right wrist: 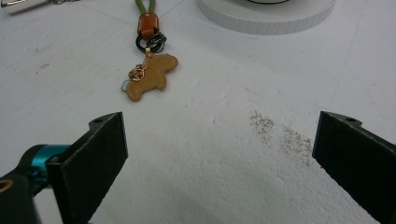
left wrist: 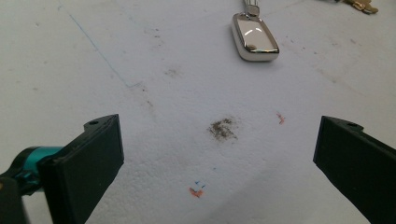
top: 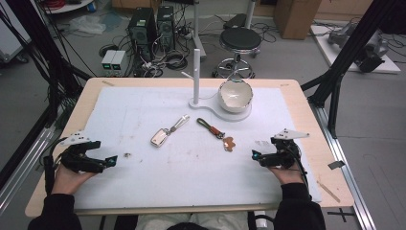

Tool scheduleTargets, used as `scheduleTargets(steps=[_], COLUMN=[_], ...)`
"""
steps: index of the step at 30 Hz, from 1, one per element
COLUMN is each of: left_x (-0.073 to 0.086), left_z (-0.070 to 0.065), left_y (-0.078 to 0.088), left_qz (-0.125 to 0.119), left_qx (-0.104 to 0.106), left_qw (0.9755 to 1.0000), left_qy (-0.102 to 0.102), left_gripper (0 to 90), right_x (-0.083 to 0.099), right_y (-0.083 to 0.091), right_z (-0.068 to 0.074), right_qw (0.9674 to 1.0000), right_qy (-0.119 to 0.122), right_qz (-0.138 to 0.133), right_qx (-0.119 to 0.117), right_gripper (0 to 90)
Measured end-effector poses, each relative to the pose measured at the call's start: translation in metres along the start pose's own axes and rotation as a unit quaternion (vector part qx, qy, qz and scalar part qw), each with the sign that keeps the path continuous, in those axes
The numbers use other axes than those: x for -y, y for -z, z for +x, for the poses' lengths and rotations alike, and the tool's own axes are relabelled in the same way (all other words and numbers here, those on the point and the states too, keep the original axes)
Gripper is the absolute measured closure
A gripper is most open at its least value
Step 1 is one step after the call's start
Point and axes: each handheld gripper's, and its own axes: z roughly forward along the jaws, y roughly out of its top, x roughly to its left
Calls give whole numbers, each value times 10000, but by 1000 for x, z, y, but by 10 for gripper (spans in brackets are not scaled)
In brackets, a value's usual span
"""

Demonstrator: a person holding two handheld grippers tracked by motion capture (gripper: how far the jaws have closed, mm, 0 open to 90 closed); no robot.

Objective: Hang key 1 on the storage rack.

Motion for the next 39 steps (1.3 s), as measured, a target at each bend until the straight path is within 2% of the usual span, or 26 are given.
scheduleTargets(steps=[4,10,18,20,25,31,36,39], left_x=[1,1,1,1,1,1,2,1], left_z=[2,3,3,4,5,6,6,5], left_y=[0,1,-1,-1,-3,-2,-3,-3], left_qz=[28,1,-2,-35,27,-15,17,40], left_qx=[-59,-80,-68,-71,-50,-41,-82,-75], left_qw=[10000,10000,10000,10000,10000,10000,10000,10000], left_qy=[14,24,14,20,21,40,4,-25], left_gripper=[21,21,21,21,21,21,21,21], right_x=[-2,-11,-37,-45,-55,-71,-87,-93], right_y=[-4,-13,-25,-29,-34,-42,-53,-58], right_z=[1,5,8,10,11,15,23,25], right_qw=[10000,9994,9988,9984,9985,9983,9969,9965], right_qy=[41,190,294,392,355,378,561,567], right_qz=[52,285,387,408,370,378,499,534], right_qx=[-51,-82,-106,-90,-194,-240,-226,-294], right_gripper=[22,23,22,23,23,23,23,23])
